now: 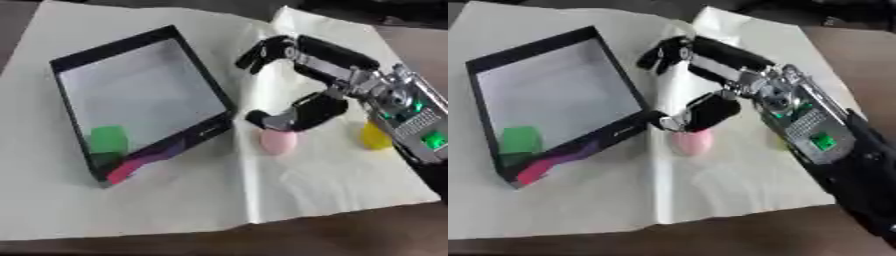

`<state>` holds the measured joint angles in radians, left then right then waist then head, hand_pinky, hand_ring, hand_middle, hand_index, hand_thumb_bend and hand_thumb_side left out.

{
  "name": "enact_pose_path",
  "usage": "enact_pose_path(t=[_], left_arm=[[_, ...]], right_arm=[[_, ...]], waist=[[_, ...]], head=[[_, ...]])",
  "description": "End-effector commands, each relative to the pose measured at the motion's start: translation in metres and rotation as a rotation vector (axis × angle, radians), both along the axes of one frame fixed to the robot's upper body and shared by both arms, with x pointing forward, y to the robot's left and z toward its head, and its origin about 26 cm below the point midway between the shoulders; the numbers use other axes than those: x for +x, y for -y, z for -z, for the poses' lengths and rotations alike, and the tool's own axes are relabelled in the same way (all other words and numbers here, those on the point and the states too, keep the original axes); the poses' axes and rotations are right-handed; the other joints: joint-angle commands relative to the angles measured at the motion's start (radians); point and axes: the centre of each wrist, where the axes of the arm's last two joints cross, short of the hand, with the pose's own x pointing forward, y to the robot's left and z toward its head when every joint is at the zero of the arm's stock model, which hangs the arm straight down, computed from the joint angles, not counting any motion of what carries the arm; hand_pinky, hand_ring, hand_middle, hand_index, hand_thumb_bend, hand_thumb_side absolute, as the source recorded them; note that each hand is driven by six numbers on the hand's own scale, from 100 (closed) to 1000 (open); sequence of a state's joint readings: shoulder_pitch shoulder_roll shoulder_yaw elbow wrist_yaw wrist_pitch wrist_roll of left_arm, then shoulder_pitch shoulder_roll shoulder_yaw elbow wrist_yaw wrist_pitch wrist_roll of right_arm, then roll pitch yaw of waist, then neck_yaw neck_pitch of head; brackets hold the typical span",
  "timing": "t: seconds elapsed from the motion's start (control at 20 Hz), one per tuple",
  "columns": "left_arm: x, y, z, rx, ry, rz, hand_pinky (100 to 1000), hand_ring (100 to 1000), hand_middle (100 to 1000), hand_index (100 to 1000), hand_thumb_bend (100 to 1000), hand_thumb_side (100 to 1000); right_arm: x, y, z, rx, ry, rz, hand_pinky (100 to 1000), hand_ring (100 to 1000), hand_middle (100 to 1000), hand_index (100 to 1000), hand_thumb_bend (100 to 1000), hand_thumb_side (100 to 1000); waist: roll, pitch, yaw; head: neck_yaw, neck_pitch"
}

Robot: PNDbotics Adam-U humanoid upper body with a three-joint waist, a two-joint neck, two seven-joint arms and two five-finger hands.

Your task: Pick up objects on the table and place them in the box.

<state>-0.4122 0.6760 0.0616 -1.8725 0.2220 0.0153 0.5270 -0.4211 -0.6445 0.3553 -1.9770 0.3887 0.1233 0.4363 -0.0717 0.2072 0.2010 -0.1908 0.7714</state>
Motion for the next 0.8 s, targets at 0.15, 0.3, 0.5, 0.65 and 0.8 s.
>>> enact_pose_path(t=[0.15,0.3,0.5,0.65,0.8], left_arm=[[-0.002,-0.002,-0.007,0.002,0.021,-0.007,731,602,787,835,375,521],[-0.001,-0.002,-0.005,-0.003,0.017,-0.008,730,600,786,835,376,523],[-0.001,-0.002,-0.004,-0.009,0.015,-0.007,729,599,786,835,377,524],[-0.001,-0.002,-0.004,-0.013,0.012,-0.008,729,598,785,834,378,525],[-0.001,-0.002,-0.003,-0.018,0.012,-0.009,728,597,785,834,379,525]], right_arm=[[-0.007,0.0,0.008,-0.064,-0.002,0.047,855,766,764,834,373,339],[-0.01,0.003,0.016,-0.09,-0.013,0.1,856,772,770,843,390,333],[-0.011,0.009,0.019,-0.12,-0.001,0.152,857,778,775,847,404,344],[-0.011,0.012,0.021,-0.136,-0.002,0.19,856,780,777,848,413,348],[-0.012,0.016,0.024,-0.149,-0.006,0.226,855,780,776,848,416,348]], waist=[[0.002,-0.002,0.004],[0.004,0.003,0.005],[0.007,0.009,0.006],[0.01,0.014,0.005],[0.012,0.018,0.005]], head=[[0.001,-0.001],[0.003,-0.001],[0.003,-0.001],[0.001,-0.001],[0.0,-0.001]])
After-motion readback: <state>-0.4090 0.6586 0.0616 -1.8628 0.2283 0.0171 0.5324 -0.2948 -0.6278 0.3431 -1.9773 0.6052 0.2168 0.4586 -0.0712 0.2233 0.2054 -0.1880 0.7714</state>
